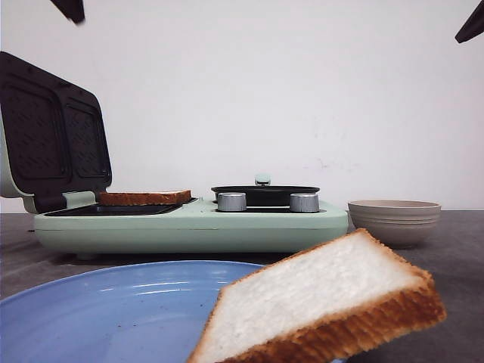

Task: Make breakfast with bread and shrimp
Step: 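Raise the left gripper away from the toaster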

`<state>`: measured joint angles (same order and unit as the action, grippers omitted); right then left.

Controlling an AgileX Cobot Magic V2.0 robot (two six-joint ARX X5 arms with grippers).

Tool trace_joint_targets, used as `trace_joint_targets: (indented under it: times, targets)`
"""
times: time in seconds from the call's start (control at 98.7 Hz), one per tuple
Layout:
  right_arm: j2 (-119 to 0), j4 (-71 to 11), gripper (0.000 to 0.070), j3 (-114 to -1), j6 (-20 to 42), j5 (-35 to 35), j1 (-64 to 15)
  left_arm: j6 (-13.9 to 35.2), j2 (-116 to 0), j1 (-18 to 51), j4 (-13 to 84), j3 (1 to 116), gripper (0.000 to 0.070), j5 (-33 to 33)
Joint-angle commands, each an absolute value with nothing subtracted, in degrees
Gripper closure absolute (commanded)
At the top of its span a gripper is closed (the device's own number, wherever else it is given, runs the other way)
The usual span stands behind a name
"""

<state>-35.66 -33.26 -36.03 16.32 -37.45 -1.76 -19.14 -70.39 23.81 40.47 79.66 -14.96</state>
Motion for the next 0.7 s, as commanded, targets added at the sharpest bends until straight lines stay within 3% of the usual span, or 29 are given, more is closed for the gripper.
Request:
trace_joint_targets:
  times: [0.0, 0.223, 0.446, 0.689]
  targets:
    - [-35.9, -33.1, 0.0307, -36.9, 16.1, -37.6, -1.8, -15.4, -69.1, 24.1, 41.0, 81.0, 0.0645, -14.5]
    - [-35.9, -34.9, 0.0307, -36.9, 16.1, -37.5, -1.8, -9.3, -63.4, 24.1, 44.7, 81.0, 0.0644, -14.2]
    - [-35.9, -37.8, 0.0307, -36.9, 16.0, -37.5, -1.8, -5.9, -59.9, 23.9, 49.8, 80.8, 0.0642, -9.6]
    - [-38.1, -41.7, 0.0307, -36.7, 15.8, -37.7, -3.2, -1.7, -55.1, 23.5, 45.7, 75.6, 0.062, -8.9]
